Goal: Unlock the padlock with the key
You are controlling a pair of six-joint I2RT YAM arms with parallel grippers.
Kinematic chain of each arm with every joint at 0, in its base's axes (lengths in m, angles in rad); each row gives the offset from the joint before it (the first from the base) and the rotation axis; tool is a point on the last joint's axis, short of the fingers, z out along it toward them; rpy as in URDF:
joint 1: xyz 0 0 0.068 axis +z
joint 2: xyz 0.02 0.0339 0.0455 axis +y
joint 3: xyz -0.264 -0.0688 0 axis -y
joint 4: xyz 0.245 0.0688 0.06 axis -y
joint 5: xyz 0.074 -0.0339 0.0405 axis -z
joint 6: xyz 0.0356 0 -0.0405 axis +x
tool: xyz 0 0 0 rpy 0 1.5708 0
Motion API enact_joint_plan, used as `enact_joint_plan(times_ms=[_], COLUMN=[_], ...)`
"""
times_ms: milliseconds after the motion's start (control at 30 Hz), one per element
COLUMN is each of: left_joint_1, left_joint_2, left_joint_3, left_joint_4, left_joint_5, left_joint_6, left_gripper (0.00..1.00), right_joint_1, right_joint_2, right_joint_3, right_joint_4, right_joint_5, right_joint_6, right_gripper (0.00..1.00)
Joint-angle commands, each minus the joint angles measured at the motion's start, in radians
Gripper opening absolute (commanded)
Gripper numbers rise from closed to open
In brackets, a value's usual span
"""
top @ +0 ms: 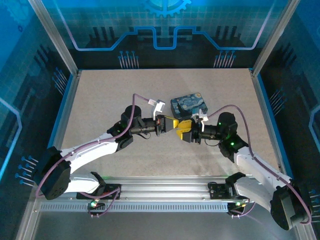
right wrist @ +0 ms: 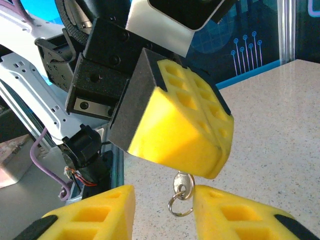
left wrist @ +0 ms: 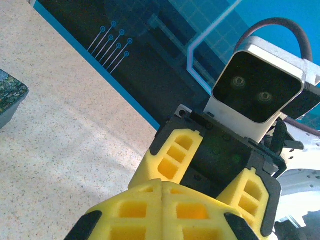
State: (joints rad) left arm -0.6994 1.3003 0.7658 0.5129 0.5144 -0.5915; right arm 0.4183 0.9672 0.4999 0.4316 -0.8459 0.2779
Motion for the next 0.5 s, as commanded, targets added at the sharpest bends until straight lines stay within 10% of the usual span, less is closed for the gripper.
enact_joint_plan(times_ms=[0,467], left_joint_1=[-0.001,-0.001], left_joint_2=[-0.015,-0.012], left_joint_3=[-0.003,-0.008], left_joint_4=[0.045,0.045], left_joint_5=[0.016,0.019], left_joint_6=[0.029,0.037], left_gripper=[0.00,0.00], right_joint_1=[0.011,0.017], right_joint_2=[0.014,0.025], right_joint_3=[0.031,0.043], right_joint_4=[0.020,0.040], right_joint_5=[-0.010,0.026], right_joint_6=[0.012,0.046], right_gripper=[0.34,0.26])
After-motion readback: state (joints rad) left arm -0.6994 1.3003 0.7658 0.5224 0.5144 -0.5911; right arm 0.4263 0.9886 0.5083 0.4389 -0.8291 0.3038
